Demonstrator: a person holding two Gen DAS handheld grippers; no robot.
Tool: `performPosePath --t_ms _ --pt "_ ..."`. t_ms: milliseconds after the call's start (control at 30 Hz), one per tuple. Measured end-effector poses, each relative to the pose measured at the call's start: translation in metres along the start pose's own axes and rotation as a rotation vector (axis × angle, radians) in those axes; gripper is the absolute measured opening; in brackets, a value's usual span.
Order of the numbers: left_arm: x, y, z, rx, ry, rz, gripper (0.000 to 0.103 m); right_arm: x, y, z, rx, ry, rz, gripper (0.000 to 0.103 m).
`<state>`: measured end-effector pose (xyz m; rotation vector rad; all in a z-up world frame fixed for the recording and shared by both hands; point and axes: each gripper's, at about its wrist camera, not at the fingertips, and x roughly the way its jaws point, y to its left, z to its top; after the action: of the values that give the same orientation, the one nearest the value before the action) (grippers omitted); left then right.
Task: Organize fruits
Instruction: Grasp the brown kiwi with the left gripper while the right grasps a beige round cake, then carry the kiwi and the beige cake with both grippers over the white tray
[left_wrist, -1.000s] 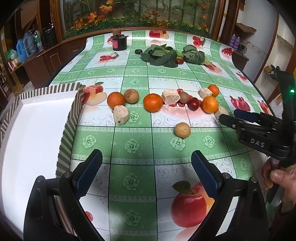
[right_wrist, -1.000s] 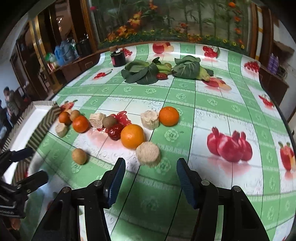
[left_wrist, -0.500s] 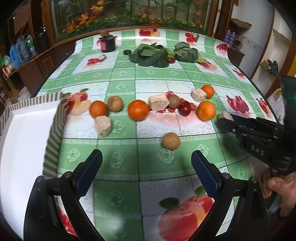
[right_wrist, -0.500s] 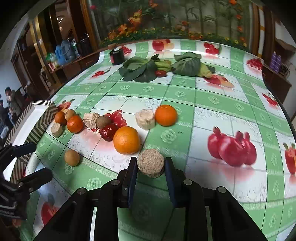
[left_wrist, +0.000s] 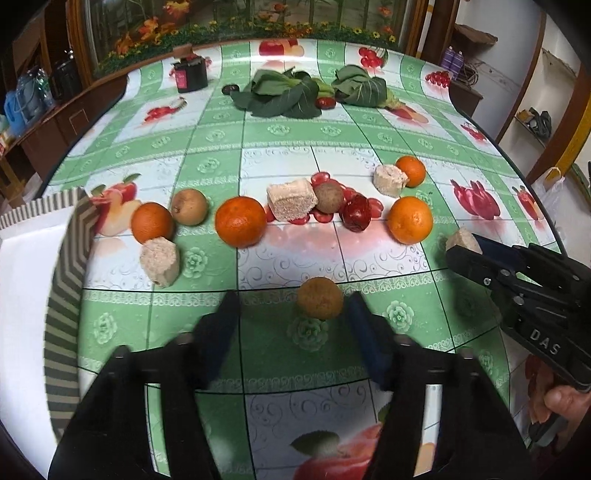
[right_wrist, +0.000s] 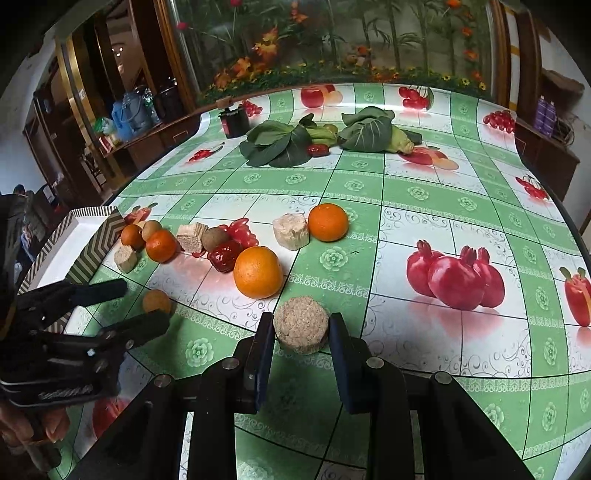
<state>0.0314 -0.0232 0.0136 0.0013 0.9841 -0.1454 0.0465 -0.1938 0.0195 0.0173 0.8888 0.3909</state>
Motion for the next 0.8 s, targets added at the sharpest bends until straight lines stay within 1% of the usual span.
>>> performPosePath --t_ms 33,67,167,300,600,800 --pt "0.000 0.000 0.000 0.008 -0.011 -0.005 0.032 0.000 0.000 0.000 0.002 0.000 0.001 0.029" --pt "-0.001 0.000 0.001 0.011 -0.015 -0.013 0.025 0.000 0.000 0.000 0.003 -0.001 0.001 0.029" --pt "-0.003 0.004 0.001 -0.007 -0.005 -0.060 0.025 -0.003 -0.001 -0.001 0.017 -0.006 0.011 0.029" --pt "-0.008 0.005 -0.002 -0.004 -0.001 -0.063 0.025 -0.007 0.004 -0.002 0.010 -0.011 0.024 0.029" --pt "-0.032 0.012 -0.009 0.008 -0.028 -0.007 0.025 -0.011 0.034 -0.002 -0.036 -0.008 0.058 0.029" --pt "-0.042 0.019 -0.012 0.007 -0.047 0.021 0.025 -0.010 0.050 -0.001 -0.054 -0.004 0.063 0.029"
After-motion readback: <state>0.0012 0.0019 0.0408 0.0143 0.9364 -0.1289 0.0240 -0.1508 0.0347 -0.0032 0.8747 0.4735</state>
